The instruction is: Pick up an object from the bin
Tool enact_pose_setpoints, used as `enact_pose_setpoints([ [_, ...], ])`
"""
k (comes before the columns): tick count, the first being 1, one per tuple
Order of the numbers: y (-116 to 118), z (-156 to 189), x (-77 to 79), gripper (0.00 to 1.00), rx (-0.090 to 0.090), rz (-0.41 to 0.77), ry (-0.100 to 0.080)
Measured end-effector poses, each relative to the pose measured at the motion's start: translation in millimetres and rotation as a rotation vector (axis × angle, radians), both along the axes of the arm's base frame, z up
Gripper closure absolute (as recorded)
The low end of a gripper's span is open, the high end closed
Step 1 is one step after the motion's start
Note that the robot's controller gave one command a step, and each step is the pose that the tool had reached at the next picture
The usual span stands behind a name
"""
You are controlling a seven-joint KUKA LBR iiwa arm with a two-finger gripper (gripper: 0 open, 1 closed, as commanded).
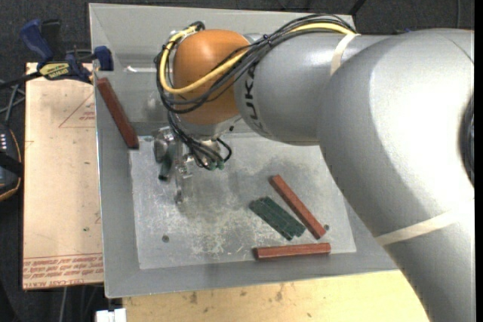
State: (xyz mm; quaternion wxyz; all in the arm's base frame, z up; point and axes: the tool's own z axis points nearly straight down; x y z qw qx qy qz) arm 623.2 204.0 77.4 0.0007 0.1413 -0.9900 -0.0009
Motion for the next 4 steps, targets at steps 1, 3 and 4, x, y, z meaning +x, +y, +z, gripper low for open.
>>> enact_pose_setpoints([
  [1,-6,40,9.2,0.0,0.001,0.07,-0.01],
  [3,0,-6,26.6,1.0,0.001,0.491,-0.007],
  [4,0,-6,26.6,1.0,0.002,0.491,-0.007],
])
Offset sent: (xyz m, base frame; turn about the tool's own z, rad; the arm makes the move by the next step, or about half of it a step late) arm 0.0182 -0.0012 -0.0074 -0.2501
